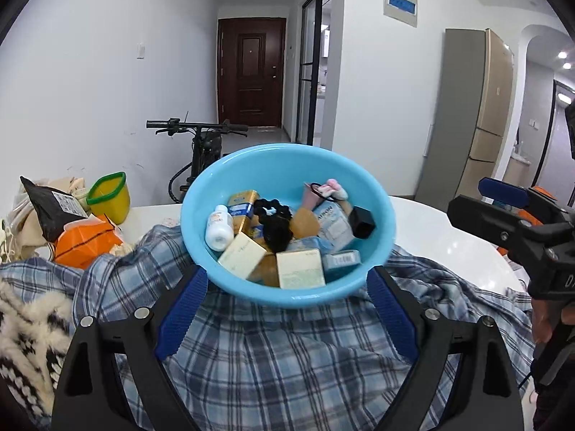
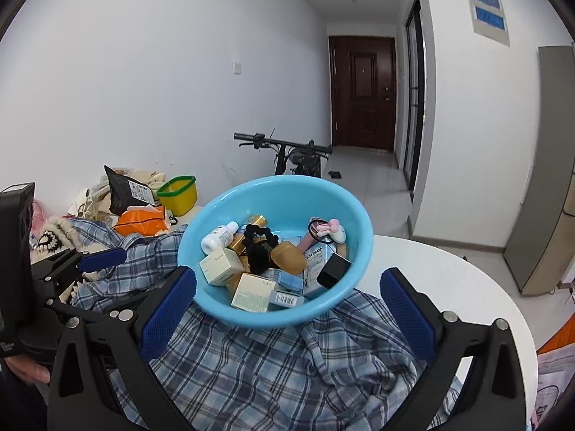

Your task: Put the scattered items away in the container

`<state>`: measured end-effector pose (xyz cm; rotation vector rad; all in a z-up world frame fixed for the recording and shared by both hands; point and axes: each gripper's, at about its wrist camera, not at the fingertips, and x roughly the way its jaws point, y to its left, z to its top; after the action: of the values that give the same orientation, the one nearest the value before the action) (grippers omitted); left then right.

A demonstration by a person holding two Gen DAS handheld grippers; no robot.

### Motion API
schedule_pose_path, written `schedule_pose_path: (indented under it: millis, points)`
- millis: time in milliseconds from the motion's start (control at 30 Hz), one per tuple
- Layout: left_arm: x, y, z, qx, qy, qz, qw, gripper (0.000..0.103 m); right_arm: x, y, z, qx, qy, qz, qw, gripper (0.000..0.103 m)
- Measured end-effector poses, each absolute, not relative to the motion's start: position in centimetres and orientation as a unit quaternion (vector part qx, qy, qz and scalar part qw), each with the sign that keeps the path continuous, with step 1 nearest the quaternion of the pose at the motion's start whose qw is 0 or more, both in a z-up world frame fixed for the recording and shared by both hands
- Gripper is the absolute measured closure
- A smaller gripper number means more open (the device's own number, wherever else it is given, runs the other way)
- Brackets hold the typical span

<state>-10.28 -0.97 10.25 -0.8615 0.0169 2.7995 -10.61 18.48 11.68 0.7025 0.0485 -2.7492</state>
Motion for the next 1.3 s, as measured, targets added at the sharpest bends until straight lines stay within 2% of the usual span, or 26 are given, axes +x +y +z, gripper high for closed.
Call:
schedule_pose_path:
  millis: [467,667,767,867,1167,1300]
  points:
    - [-3.9,-0.8,8.5,-0.249,0.018,0.965,0.083,0.011,-4.9,21.6,7.5,0.23,-0.049,-0.959,0.157,0.001]
    - [-1.9,-1.4,6.7,-0.217,0.018,0.974,0.066,0.01,-2.0,20.6,6.8,0.167,0.003,-0.976,0.136,0.001]
    - [-1.3,-1.8,5.7,-0.211,0.006,0.975,0.064,0.0,-0.8,20.0,6.2,0.141,0.022,-0.979,0.142,0.001]
    - [-0.9,-2.4,4.6,-0.204,-0.01,0.977,0.056,0.0,-0.5,19.9,5.5,0.139,0.005,-0.977,0.162,0.001]
    - [0.3,-3.3,2.9,-0.158,-0.041,0.985,0.053,0.0,0.3,20.0,2.7,0.109,0.021,-0.986,0.125,0.001]
    - [0.5,-2.6,2.5,-0.15,-0.026,0.987,0.048,0.0,0.3,20.4,1.8,0.111,0.015,-0.987,0.114,0.001]
